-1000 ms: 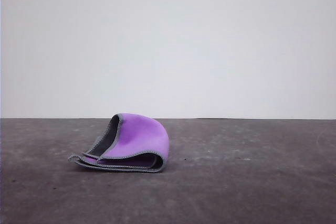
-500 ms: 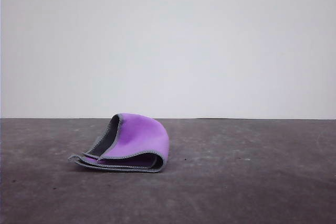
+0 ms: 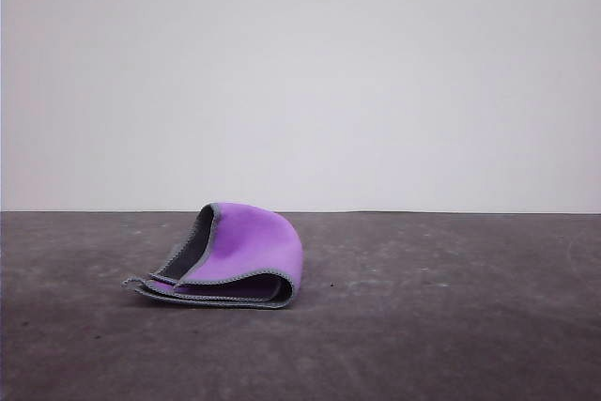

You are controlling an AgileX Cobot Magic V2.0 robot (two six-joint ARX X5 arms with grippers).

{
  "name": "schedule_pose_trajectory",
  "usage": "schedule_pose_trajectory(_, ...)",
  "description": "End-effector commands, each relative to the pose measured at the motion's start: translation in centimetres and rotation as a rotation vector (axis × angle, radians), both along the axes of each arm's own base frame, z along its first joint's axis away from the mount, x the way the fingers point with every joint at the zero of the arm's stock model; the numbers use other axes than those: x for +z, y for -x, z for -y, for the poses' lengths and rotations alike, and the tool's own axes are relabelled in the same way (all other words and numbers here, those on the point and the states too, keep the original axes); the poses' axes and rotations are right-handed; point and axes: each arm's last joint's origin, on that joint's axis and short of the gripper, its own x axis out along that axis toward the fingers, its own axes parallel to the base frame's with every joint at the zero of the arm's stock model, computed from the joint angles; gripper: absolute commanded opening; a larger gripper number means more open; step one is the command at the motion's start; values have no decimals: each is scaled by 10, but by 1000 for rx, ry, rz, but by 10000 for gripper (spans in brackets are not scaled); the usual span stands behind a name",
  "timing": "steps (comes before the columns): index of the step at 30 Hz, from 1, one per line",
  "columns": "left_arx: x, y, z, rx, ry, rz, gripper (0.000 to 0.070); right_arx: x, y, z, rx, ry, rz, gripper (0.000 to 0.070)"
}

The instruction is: Fold clothes

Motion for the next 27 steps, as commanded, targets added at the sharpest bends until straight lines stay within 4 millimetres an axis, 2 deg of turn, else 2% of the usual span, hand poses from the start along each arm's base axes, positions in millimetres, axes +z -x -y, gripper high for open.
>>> schedule_pose_trajectory(1,-7,-1,0,-2,3,-26,16,-2,-1,0,-3,-10,1,4)
schedule_pose_trajectory(27,-7,-1,0,-2,3,-26,16,-2,-1,0,-3,-10,1,4)
